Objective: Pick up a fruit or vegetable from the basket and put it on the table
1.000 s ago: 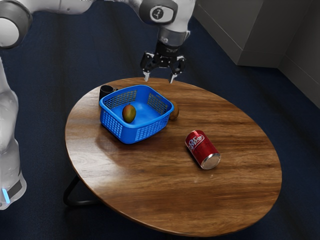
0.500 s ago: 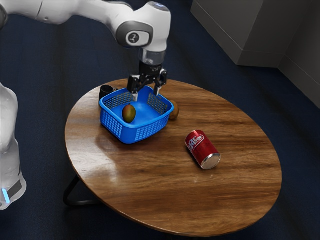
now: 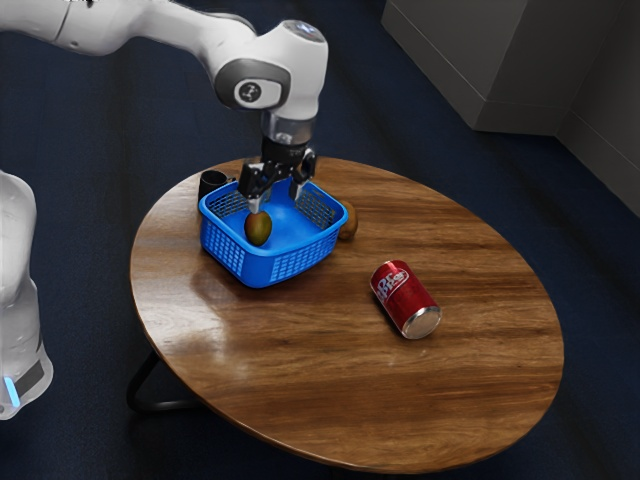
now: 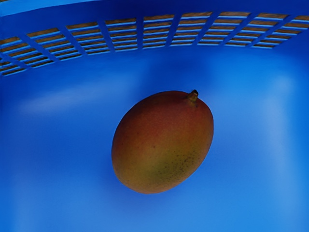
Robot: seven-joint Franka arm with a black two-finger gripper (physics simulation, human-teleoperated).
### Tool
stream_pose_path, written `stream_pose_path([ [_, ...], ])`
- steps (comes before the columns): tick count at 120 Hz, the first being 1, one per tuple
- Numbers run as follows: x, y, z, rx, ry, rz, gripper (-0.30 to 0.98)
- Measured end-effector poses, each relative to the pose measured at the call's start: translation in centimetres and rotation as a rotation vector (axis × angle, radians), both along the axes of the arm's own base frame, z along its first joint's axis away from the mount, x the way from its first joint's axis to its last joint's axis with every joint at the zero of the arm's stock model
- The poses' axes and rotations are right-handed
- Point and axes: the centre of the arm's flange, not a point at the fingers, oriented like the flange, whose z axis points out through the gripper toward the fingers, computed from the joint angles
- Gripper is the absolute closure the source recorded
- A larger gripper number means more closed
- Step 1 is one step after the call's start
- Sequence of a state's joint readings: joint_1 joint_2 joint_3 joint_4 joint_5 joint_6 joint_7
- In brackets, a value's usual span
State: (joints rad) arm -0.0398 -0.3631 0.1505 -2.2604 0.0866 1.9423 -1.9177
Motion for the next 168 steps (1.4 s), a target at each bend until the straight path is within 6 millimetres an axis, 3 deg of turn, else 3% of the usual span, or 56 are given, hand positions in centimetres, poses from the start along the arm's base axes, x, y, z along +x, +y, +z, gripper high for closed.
stream_pose_path([
  [36, -0.2, -0.4, -3.0, 0.004, 0.042, 0.019, 0.0],
  [86, -0.2, -0.1, -3.7, -0.002, 0.01, 0.038, 0.0],
  [106, 0.0, 2.0, -3.7, -0.015, -0.009, 0.072, 0.0],
  [138, -0.2, 3.8, -5.0, -0.023, -0.01, 0.087, 0.0],
  [168, -0.1, 3.9, -6.3, -0.022, 0.0, 0.072, 0.0],
])
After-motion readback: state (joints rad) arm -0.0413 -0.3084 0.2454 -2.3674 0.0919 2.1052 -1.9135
